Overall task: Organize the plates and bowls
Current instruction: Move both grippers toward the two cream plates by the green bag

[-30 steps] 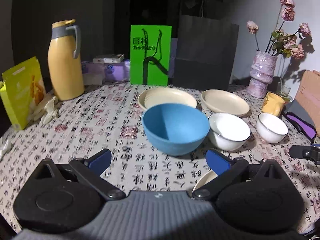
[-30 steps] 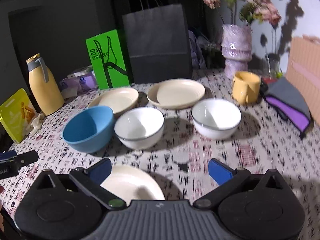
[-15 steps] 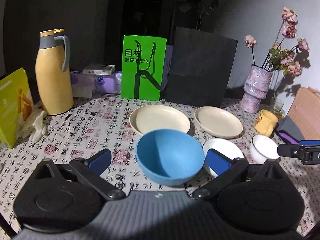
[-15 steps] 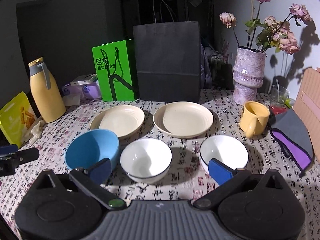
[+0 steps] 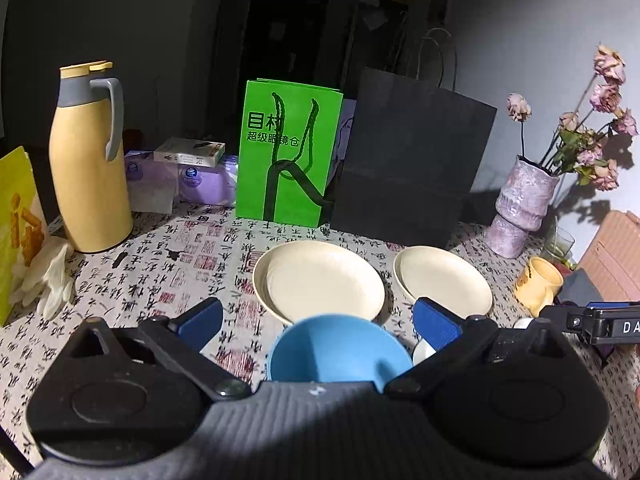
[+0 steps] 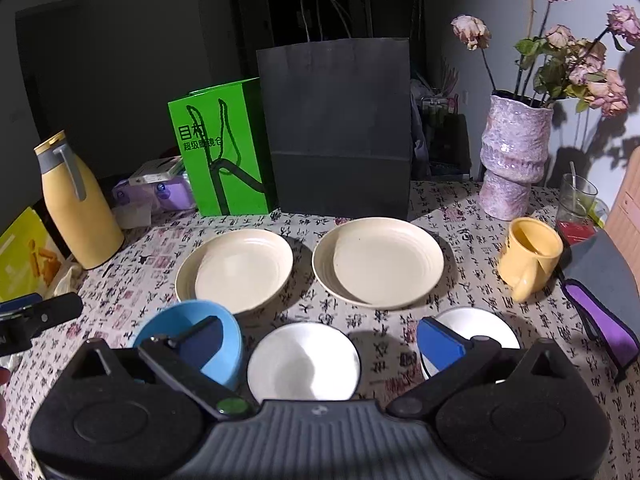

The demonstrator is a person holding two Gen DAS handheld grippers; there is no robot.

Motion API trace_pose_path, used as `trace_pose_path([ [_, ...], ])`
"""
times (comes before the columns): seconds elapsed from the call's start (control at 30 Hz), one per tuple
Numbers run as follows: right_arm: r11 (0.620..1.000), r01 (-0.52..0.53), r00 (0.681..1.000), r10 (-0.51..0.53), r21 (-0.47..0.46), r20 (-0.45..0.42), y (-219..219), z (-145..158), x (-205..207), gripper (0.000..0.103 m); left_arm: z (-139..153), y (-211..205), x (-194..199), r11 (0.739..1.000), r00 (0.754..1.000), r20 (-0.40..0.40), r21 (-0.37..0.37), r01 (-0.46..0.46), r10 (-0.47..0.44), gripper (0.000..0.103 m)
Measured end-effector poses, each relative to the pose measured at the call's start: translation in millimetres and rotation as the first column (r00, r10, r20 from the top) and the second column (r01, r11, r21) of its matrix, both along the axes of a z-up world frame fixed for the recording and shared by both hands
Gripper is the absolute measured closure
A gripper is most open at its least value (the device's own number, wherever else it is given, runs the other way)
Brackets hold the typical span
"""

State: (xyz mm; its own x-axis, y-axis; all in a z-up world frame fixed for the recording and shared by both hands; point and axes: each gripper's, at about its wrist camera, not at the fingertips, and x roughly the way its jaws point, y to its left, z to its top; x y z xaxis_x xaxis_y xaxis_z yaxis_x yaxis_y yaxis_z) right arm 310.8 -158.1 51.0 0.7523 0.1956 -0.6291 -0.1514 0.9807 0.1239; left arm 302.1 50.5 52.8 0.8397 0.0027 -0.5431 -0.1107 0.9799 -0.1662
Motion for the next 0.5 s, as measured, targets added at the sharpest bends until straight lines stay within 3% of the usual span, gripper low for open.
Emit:
trace_pose_path([
  [0.5, 1.0, -0.005, 0.999, 0.005, 0.009, -0.041, 24, 15, 75, 0.0, 1, 36, 70, 0.99, 0.994, -0.066, -0.103, -0.092, 0.085, 0.0],
])
